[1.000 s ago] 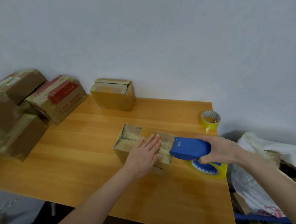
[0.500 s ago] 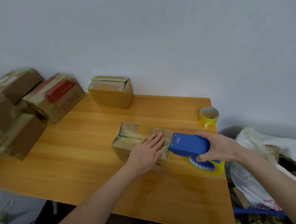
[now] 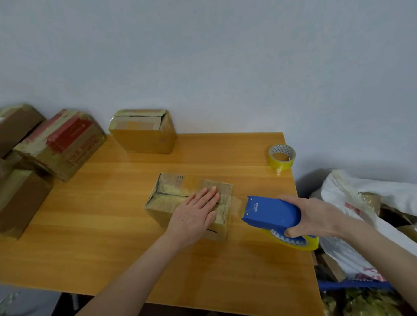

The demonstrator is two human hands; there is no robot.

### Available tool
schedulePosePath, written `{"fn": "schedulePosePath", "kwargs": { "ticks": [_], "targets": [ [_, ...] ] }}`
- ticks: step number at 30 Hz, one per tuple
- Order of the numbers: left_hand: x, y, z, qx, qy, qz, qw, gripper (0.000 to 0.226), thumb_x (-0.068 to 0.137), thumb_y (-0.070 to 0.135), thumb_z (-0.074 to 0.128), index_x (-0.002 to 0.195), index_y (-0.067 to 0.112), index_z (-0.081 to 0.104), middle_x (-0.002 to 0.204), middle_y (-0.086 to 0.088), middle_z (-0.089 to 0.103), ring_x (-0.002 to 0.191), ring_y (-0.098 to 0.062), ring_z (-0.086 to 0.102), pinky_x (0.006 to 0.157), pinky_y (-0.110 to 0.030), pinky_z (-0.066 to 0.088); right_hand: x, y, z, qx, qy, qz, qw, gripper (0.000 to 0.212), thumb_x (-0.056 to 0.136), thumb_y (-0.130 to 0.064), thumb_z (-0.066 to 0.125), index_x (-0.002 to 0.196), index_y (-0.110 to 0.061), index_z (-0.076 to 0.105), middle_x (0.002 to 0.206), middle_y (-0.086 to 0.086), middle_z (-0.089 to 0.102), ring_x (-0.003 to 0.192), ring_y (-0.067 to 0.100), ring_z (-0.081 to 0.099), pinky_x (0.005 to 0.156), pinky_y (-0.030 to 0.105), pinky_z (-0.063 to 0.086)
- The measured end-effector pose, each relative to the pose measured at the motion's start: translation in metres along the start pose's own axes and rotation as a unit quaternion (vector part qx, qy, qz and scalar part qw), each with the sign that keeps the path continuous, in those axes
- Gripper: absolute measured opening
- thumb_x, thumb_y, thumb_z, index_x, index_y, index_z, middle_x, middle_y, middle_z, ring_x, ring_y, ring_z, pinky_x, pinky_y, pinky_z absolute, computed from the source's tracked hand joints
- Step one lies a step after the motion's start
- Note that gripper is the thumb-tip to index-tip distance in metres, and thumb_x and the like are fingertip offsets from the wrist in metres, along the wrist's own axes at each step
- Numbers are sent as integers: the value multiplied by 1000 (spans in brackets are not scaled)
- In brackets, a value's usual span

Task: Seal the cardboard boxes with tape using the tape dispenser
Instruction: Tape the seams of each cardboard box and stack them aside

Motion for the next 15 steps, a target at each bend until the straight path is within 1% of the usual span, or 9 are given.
{"fn": "schedulePosePath", "kwargs": {
  "ticks": [1,3,5,7,12,13,15],
  "targets": [
    [0,2,-2,-1,1,0,1000,84,72,61,-39,145,30,-10,154,14,-14,146,-6,-11,119,-27,-7,4,-4,3,-9,1,-1,1000,76,68,-48,71,135,-45,34,99,-16,60,87,10,61,79,34,55],
    [1,11,-8,-1,10,1,1000,75,78,58,-30,144,28,-10,153,12,-14,147,-8,-10,121,-31,-5,11,-11,6,-37,-1,2,999,79,69,-50,69,138,-44,32,101,-17,58,93,13,60,82,37,55],
    [2,24,-12,-10,14,3,1000,67,82,52,-22,143,27,-11,153,11,-15,146,-7,-12,121,-33,-4,17,-14,8,-55,-3,7,998,81,70,-51,68,141,-42,30,104,-16,56,97,15,58,83,37,54],
    [3,28,-10,-7,11,1,1000,61,88,52,-16,144,28,-13,154,11,-16,145,-7,-14,121,-32,-3,22,-16,10,-59,-14,9,998,82,71,-51,69,142,-40,29,106,-15,55,100,16,57,85,37,54],
    [4,16,6,5,-16,-7,1000,59,92,52,-10,146,29,-13,155,12,-17,145,-8,-17,121,-32,-3,39,-20,11,-37,-38,3,999,82,67,-51,71,139,-40,34,108,-10,58,96,17,57,84,39,55],
    [3,15,7,6,-20,-5,1000,59,92,52,-9,146,29,-13,155,13,-18,145,-7,-17,121,-32,-4,42,-23,10,-37,-46,0,998,83,65,-53,71,138,-40,35,108,-10,58,96,17,57,83,38,55],
    [4,13,6,8,-25,-6,1000,61,90,53,-13,146,29,-14,155,13,-19,145,-8,-18,121,-31,-5,49,-27,7,-34,-59,-6,998,87,54,-61,66,135,-43,38,104,-12,58,93,15,57,81,37,55]
  ]
}}
Point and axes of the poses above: each hand's wrist, its own x-axis towards the middle knuckle, its own z-axis out of the palm, y = z × x, the point moved 8 cm from there along x, towards the middle knuckle
